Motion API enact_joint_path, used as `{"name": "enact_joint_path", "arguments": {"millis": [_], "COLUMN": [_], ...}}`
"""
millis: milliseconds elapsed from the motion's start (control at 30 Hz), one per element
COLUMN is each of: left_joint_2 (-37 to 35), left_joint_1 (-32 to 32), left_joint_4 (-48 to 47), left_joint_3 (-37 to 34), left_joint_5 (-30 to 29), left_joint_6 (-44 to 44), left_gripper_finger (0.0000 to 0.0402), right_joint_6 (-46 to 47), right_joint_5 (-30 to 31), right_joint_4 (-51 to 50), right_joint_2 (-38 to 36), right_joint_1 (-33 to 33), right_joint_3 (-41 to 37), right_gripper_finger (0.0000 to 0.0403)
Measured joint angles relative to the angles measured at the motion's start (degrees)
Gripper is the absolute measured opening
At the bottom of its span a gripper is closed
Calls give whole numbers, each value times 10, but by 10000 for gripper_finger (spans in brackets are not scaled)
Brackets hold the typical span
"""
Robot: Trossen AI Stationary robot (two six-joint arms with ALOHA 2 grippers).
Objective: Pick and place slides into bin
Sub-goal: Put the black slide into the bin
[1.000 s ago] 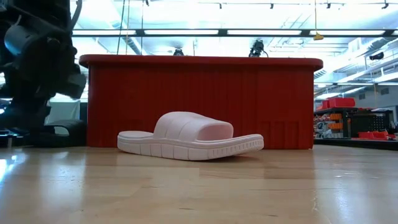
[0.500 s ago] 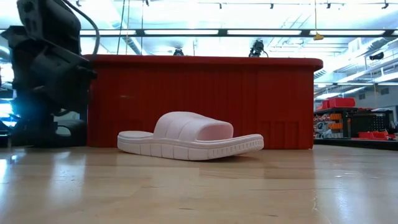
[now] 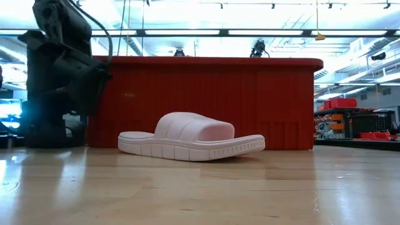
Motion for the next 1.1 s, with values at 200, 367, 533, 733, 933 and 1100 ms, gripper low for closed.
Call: {"name": "enact_joint_path", "arguments": {"millis": [200,367,533,733,933,1100], "left_joint_2": [0,0,1,0,-1,-1], "left_joint_1": [-39,-79,-136,-188,-195,-123], "left_joint_4": [-45,-115,-163,-211,-207,-206], "left_joint_3": [91,217,397,661,871,941], "left_joint_5": [67,163,208,141,21,-111], "left_joint_6": [-1,-6,-8,-15,88,294], "left_gripper_finger": [36,36,35,34,34,34], "right_joint_6": [-1,-1,-2,13,40,49], "right_joint_5": [0,0,0,0,0,0], "right_joint_4": [0,0,-4,-7,-6,18], "right_joint_2": [0,0,0,-2,-12,-19], "right_joint_1": [0,0,5,12,24,35], "right_joint_3": [0,0,0,0,0,0], "right_gripper_finger": [75,75,75,75,75,75]}}
